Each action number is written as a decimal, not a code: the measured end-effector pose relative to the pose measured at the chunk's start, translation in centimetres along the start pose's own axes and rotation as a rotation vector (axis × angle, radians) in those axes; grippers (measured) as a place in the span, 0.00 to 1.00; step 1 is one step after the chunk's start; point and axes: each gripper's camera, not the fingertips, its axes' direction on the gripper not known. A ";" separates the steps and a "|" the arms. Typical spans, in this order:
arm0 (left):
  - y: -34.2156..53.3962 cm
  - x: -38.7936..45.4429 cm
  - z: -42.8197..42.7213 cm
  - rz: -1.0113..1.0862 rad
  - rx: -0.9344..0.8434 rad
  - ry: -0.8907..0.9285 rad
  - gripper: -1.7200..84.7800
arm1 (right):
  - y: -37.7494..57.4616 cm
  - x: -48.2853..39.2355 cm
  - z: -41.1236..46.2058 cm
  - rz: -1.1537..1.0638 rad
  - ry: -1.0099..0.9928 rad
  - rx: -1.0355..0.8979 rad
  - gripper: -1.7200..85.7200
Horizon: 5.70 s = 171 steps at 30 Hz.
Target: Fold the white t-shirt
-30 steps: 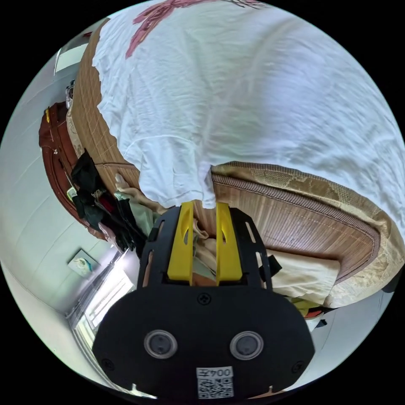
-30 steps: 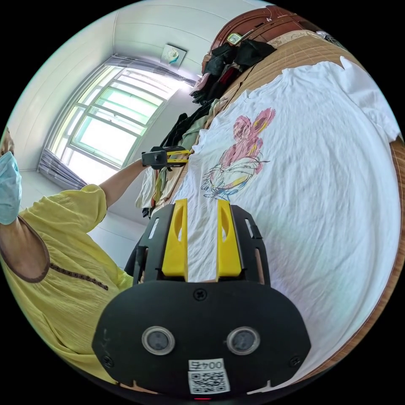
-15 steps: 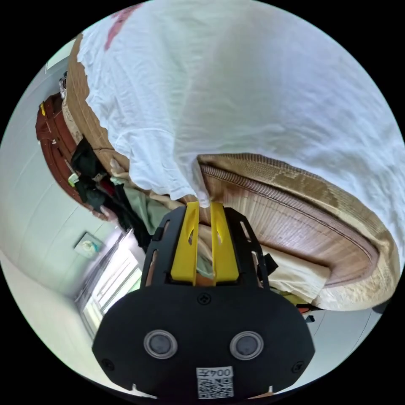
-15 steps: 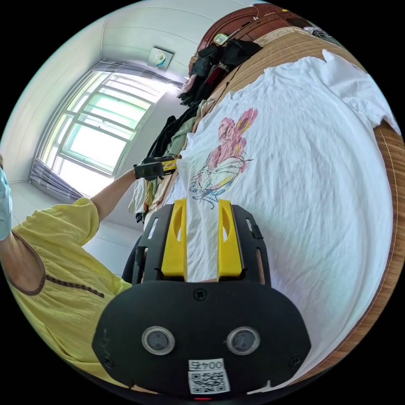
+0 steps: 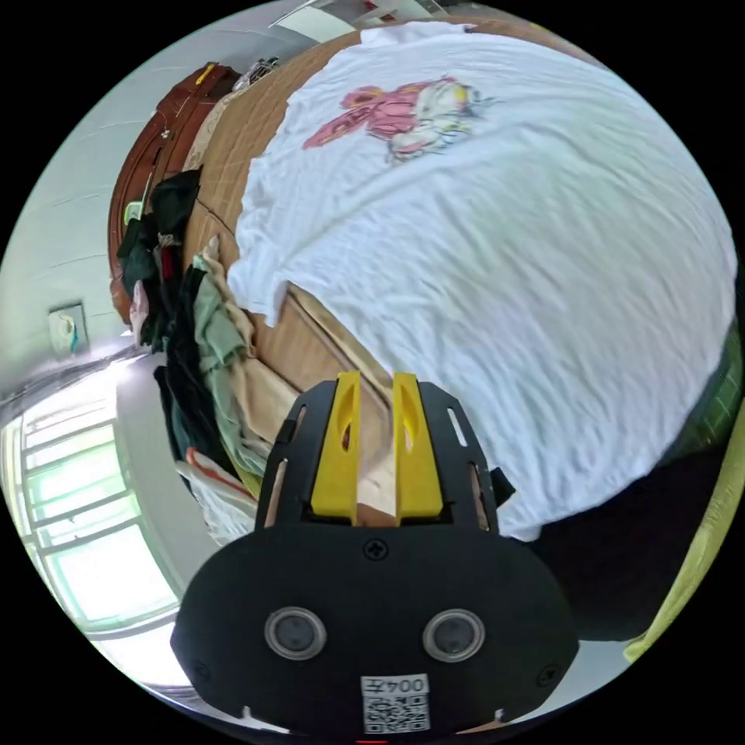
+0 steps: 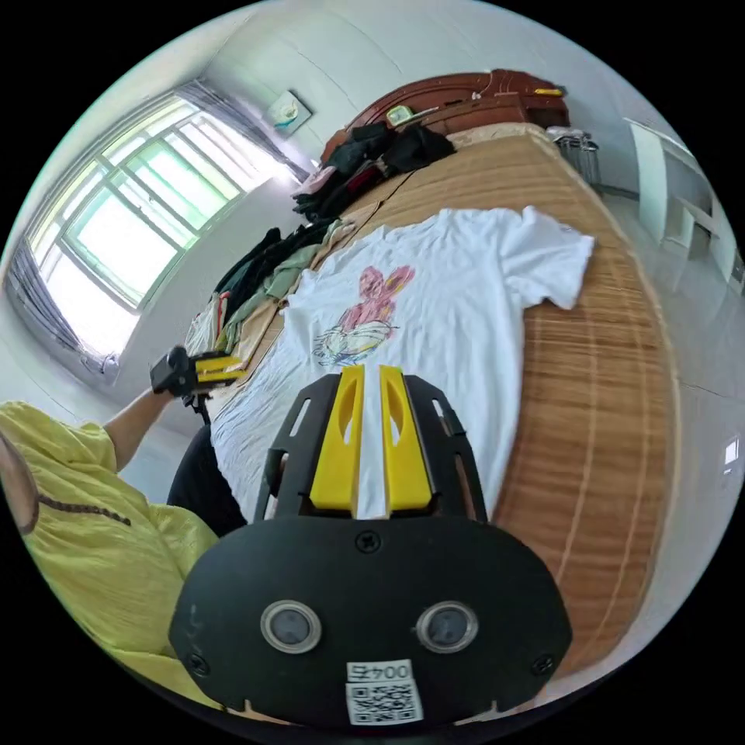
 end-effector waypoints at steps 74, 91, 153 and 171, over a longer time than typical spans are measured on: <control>13.0 -3.8 -9.8 -0.294 0.441 0.150 0.03 | 12.5 -26.6 5.3 -0.110 0.559 -0.191 0.02; 3.5 2.5 -8.7 -0.242 0.251 0.193 0.02 | 13.0 -27.9 9.7 -0.220 0.707 -0.286 0.01; -12.5 5.0 -2.8 -0.034 0.553 0.206 0.11 | -26.9 8.9 -1.2 0.285 0.163 0.000 0.02; -10.3 8.9 -2.6 -0.006 0.593 0.032 0.11 | -28.9 -24.7 23.0 -0.415 1.063 -0.316 0.03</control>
